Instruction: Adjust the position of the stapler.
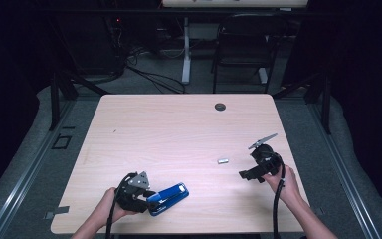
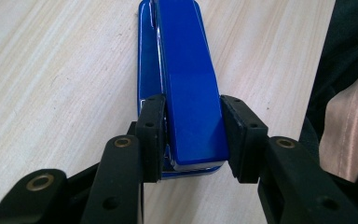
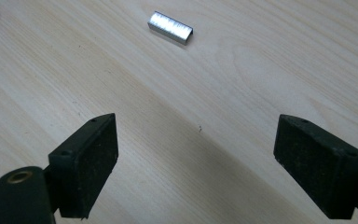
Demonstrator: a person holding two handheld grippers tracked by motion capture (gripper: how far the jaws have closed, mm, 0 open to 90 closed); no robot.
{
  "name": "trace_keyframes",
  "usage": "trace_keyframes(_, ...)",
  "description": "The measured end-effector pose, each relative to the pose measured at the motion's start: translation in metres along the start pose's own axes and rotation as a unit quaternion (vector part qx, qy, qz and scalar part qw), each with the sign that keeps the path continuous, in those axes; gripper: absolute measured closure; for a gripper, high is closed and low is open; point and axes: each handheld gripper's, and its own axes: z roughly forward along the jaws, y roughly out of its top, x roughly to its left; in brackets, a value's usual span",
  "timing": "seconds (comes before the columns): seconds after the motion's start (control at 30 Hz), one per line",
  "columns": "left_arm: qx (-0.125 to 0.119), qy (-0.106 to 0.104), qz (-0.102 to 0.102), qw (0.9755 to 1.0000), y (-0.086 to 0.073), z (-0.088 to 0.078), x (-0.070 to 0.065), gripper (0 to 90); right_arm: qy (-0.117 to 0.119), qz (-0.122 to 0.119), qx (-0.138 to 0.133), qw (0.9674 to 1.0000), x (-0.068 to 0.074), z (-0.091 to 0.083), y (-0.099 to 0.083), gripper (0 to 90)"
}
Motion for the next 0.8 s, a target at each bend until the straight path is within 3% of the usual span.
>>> trace_keyframes(0.27,-0.002,-0.011,0.023,0.9997,0.008,0.005,0.01,63.5,0.017,0.0,-0.012,0.9998,0.004,0.0,0.004,14.9)
trace_keyframes(0.63,-0.009,-0.027,0.043,0.9987,0.014,0.01,0.019,63.6,0.033,-0.028,-0.019,0.9989,0.021,0.004,0.021,16.7)
trace_keyframes(0.8,-0.005,-0.023,0.051,0.9984,0.016,0.011,0.021,63.7,0.036,-0.043,-0.018,0.9983,0.029,0.009,0.025,15.8)
